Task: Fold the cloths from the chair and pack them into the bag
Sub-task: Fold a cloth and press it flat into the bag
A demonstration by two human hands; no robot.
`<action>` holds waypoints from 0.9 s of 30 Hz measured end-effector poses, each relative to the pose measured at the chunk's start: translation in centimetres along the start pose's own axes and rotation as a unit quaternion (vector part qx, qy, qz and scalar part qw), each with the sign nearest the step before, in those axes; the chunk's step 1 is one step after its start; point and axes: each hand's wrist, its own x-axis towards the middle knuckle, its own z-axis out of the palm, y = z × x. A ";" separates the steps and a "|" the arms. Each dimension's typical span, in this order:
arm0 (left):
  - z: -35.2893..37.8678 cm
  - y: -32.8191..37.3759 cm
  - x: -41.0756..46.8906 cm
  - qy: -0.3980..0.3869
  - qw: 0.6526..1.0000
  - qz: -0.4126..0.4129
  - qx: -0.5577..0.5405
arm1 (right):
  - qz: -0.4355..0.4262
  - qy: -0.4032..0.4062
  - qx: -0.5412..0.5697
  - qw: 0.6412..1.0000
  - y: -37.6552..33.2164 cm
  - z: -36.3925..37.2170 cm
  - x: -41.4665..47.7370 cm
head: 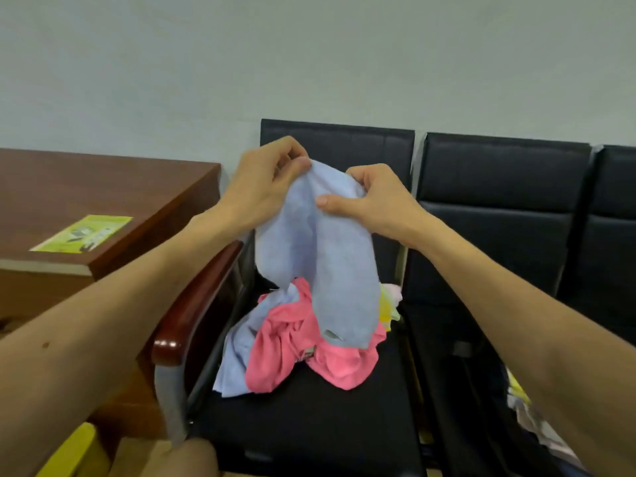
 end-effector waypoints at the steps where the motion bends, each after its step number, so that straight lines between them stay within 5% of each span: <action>1: -0.5 1.0 -0.4 -0.010 1.000 0.008 0.003 | 0.003 -0.005 -0.022 1.000 -0.7 -1.0 -1.0; 8: -2.3 4.7 -5.4 -0.204 0.978 0.007 0.052 | 0.036 -0.062 -0.209 0.975 -2.6 -6.4 -7.9; 18: -2.8 5.1 -12.1 -0.454 0.887 -0.078 -0.006 | 0.091 -0.091 -0.286 0.950 -0.8 -8.5 -18.7; 22: -2.5 3.2 -15.6 -0.398 0.900 -0.145 -0.107 | 0.142 -0.045 -0.177 0.973 0.5 -7.9 -21.7; 27: 0.0 2.6 -20.8 -0.162 0.918 -0.253 -0.257 | 0.196 -0.001 -0.001 0.981 1.7 -4.4 -25.6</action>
